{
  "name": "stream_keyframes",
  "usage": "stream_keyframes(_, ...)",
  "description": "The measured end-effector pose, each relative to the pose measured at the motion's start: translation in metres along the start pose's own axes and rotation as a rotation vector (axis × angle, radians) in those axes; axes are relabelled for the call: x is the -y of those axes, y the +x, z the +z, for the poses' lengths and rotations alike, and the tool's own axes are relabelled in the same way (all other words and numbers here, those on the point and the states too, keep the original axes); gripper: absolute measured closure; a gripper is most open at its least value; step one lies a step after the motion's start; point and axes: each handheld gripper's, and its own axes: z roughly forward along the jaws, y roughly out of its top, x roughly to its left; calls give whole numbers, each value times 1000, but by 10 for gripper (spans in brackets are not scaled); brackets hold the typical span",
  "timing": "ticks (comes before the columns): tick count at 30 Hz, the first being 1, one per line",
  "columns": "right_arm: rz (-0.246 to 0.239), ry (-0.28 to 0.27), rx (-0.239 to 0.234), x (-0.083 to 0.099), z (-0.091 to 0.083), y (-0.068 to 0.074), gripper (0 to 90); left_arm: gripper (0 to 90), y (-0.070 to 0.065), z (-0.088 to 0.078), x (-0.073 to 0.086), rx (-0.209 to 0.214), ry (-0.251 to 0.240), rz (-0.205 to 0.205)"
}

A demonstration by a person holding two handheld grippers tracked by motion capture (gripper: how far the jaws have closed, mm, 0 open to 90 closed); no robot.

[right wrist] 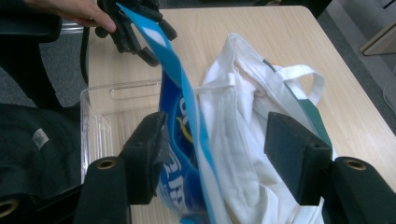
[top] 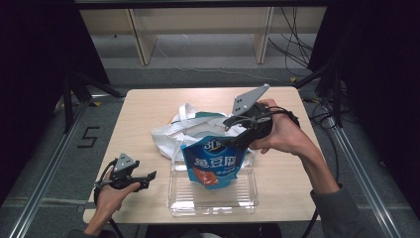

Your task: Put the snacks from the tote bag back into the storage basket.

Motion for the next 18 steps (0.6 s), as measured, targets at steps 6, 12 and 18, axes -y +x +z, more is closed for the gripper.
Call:
stream_keyframes(6,30,-23,32,17,-8,0,366,201,0,0,0,2,2,4)
stream_keyframes(12,71,-36,48,33,-9,-1,356,201,0,0,0,-3,1,0)
stream_keyframes(18,92,-48,61,48,-10,-1,339,201,0,0,0,-3,1,-1)
